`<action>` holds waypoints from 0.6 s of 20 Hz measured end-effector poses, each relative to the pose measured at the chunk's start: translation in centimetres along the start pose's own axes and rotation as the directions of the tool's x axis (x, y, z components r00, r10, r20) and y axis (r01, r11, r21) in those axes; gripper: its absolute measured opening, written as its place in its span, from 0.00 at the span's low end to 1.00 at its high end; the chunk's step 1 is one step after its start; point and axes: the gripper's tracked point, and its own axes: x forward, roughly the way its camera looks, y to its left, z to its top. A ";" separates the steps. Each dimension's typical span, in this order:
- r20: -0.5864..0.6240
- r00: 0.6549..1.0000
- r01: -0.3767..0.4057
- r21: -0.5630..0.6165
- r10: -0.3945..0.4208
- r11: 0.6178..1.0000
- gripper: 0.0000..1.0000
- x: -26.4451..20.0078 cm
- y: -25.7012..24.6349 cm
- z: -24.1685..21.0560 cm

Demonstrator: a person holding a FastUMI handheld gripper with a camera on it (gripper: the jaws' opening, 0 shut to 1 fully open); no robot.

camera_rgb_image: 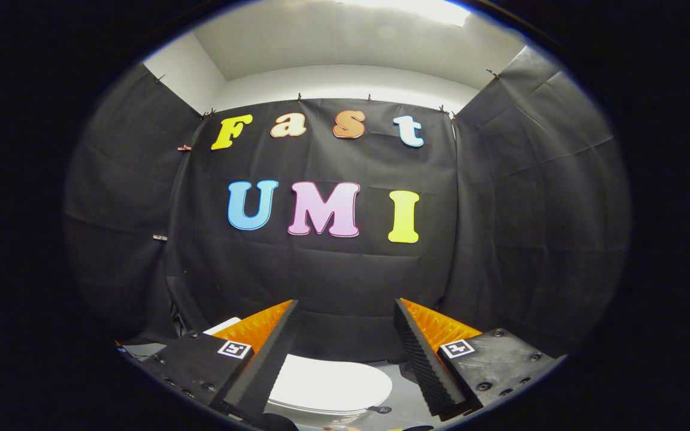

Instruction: Open the toilet lid.

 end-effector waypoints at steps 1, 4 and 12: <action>0.001 1.000 0.000 0.001 0.000 1.000 0.99 -0.2 -0.1 0.1; 0.006 1.000 0.003 0.001 -0.003 1.000 0.98 -0.1 -0.1 0.2; 0.011 1.000 0.019 0.008 -0.019 1.000 0.98 -0.3 -1.0 0.4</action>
